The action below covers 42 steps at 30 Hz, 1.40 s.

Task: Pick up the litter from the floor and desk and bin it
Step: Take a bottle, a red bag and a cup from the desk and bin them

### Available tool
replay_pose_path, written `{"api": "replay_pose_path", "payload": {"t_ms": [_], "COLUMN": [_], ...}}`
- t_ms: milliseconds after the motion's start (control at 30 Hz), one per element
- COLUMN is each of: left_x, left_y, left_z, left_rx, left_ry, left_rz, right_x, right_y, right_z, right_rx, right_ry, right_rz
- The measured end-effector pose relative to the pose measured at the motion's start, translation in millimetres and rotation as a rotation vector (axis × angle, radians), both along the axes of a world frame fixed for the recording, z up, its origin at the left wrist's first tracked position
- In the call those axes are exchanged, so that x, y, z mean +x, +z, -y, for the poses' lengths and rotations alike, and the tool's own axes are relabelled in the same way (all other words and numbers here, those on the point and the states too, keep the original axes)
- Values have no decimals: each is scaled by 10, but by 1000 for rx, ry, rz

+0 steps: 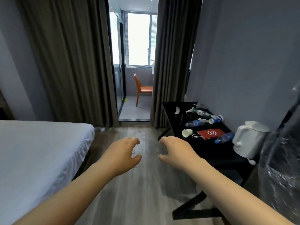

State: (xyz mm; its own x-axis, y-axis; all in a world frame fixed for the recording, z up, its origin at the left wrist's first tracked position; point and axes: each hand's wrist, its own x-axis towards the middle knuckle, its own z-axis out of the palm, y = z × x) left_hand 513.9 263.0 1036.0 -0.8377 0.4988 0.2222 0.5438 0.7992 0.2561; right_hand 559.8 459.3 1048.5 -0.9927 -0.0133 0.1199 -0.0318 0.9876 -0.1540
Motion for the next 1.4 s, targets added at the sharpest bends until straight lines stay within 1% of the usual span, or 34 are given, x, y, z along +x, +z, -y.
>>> {"api": "replay_pose_path", "payload": {"t_ms": [167,400,533,700,900,1033,1167,1400], "left_x": [-944,-2288,-2925,-3506,-4225,-4725,-5262,-6088], "left_y": [-127,-144,-101,-146,-258,-405,-443,-505], "left_z": [0,25,-45,-237,-642,-1038,-1455,-2094], "left_rx": [-7,-24,-67,-71,-83,-134,-175,-173], "left_ry": [-46,-185,-260,-358,-415,-459,-482,-544], "left_rz": [11,7,13,54,48,67,101,126], "right_x": [-840,-1931,-2385,-2839,-3386,-3786,-4225,-4925], "right_y": [-81,-116,-80,-118,-273,-412,-492,-625], "right_z": [31,169,195,59,-237,-563,-1005,-1614], "right_rx": [-2,4,-26,-53,-101,-67,-121,-182], "right_ry": [-32,-169,-262,-371,-457,-510,-567,-649], "right_rz": [4,38,16,101,98,115,120,140]}}
